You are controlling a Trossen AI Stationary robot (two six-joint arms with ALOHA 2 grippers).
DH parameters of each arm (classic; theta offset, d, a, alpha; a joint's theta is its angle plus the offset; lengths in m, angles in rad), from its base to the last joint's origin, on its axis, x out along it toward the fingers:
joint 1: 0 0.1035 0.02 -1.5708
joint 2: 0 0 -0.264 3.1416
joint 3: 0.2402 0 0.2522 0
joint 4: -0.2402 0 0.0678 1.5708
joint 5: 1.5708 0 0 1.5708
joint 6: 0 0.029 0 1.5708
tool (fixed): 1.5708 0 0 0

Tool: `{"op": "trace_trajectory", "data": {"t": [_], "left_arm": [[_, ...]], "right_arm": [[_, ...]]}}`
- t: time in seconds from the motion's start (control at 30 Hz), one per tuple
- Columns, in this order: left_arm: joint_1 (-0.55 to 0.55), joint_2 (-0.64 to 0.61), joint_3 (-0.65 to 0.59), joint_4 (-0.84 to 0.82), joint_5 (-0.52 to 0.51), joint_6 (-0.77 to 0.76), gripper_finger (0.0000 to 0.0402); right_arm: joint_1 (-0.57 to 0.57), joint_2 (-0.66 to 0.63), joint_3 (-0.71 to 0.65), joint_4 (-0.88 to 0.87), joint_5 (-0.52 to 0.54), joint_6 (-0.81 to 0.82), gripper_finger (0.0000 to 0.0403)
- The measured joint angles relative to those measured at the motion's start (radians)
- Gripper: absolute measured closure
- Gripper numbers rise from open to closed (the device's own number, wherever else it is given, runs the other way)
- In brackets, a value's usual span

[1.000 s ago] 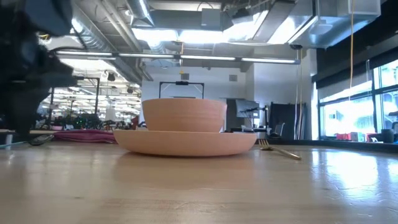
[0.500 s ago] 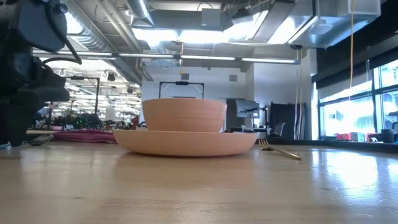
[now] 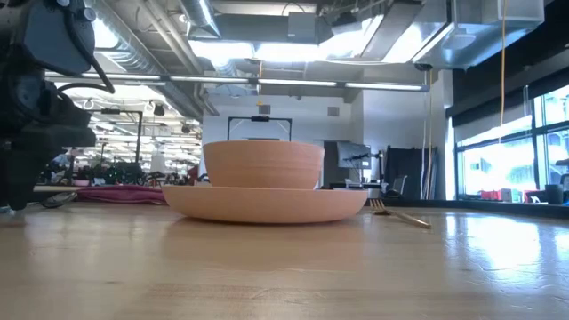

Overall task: Set table place
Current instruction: Put the blue spoon into the light orange bowl

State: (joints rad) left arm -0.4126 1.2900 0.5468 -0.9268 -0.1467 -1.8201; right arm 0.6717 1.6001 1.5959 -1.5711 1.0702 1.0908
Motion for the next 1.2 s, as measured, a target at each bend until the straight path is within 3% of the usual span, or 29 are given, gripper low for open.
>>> {"op": "trace_trajectory", "data": {"t": [0.27, 0.5, 0.77, 0.9, 1.07, 1.2], "left_arm": [[0.0, 0.0, 0.0, -0.012, -0.006, -0.037, 0.026], [0.0, 0.0, -0.028, -0.031, -0.114, -0.115, 0.026], [-0.002, -0.006, -0.091, 0.029, -0.117, -0.17, 0.0263], [-0.002, -0.004, -0.087, 0.039, -0.146, -0.151, 0.0297], [-0.002, -0.002, -0.085, 0.058, -0.168, -0.085, 0.0386], [-0.007, 0.0, -0.074, 0.072, -0.179, -0.06, 0.0389]], "right_arm": [[-0.026, 0.0, 0.0, 0.0, -0.001, -0.029, 0.0391], [-0.035, 0.0, 0.0, 0.0, -0.001, -0.034, 0.0391], [-0.035, 0.0, 0.0, 0.0, -0.001, -0.041, 0.0391], [-0.035, 0.001, 0.0, 0.0, -0.001, -0.04, 0.0391], [-0.035, 0.001, 0.0, 0.0, -0.001, -0.045, 0.0391], [-0.035, 0.001, 0.0, 0.0, -0.001, -0.045, 0.0391]]}}
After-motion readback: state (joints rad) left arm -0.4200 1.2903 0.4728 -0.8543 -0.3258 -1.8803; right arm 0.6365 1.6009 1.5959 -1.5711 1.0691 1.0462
